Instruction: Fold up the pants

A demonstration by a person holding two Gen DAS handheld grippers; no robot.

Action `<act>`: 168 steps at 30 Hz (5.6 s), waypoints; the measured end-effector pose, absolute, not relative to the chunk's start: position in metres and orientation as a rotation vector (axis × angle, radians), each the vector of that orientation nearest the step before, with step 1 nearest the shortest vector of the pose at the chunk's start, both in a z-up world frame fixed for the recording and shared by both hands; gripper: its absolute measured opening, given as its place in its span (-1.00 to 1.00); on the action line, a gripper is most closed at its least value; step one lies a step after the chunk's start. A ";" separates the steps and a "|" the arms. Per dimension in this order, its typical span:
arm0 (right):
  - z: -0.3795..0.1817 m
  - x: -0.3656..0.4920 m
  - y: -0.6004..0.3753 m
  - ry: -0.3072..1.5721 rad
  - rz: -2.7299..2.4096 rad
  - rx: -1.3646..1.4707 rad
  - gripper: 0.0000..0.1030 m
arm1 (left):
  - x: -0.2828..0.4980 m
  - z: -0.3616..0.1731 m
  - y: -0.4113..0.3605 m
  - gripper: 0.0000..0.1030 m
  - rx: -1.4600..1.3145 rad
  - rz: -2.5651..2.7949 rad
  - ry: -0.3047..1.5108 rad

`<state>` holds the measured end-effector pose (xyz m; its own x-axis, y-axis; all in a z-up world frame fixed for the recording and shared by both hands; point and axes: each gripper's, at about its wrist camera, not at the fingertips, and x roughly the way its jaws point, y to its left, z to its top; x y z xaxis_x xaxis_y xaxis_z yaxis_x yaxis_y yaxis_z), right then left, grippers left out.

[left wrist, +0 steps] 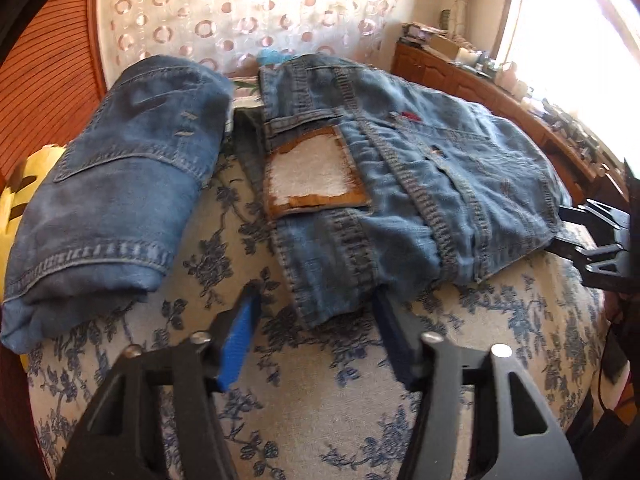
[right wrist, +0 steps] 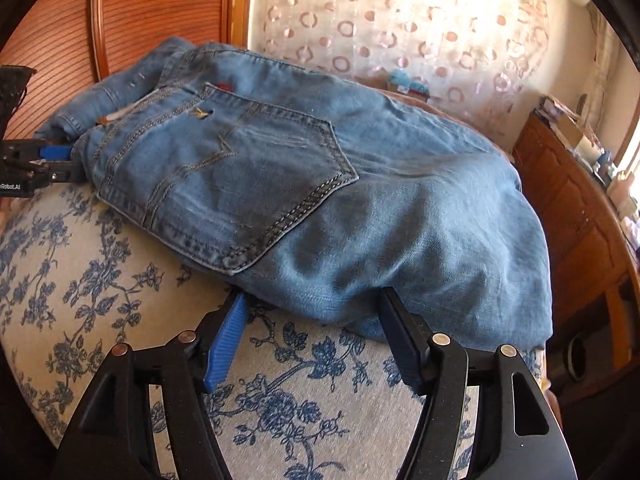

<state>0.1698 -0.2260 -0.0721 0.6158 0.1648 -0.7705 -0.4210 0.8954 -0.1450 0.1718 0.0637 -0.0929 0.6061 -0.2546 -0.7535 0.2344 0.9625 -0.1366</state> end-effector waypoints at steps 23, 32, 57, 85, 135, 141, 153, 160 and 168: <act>0.044 0.184 -0.242 0.600 0.340 -0.311 -0.99 | 0.176 0.050 0.059 -0.90 0.000 -0.256 0.580; 0.084 0.152 -0.238 0.515 0.376 -0.293 -1.00 | 0.136 0.076 0.070 -0.92 -0.010 -0.226 0.490; 0.000 0.095 -0.263 0.767 0.472 -0.115 -0.34 | 0.074 -0.012 0.071 -0.89 -0.050 -0.240 0.657; -0.070 0.089 -0.262 0.812 0.288 0.024 -0.45 | 0.075 -0.017 0.072 -0.89 -0.059 -0.256 0.666; 0.001 0.070 -0.263 0.720 0.406 -0.081 -0.12 | 0.021 -0.009 0.096 0.27 -0.039 -0.241 0.664; -0.021 0.098 -0.241 0.724 0.414 -0.079 0.12 | 0.053 -0.023 0.088 0.26 -0.020 -0.226 0.689; -0.063 0.125 -0.219 0.779 0.377 -0.158 0.22 | 0.090 -0.042 0.079 0.26 -0.001 -0.236 0.734; -0.075 0.125 -0.217 0.794 0.367 -0.170 0.23 | 0.107 -0.053 0.082 0.26 0.003 -0.219 0.763; -0.076 0.124 -0.215 0.785 0.354 -0.164 0.24 | 0.131 -0.060 0.090 0.26 -0.015 -0.207 0.784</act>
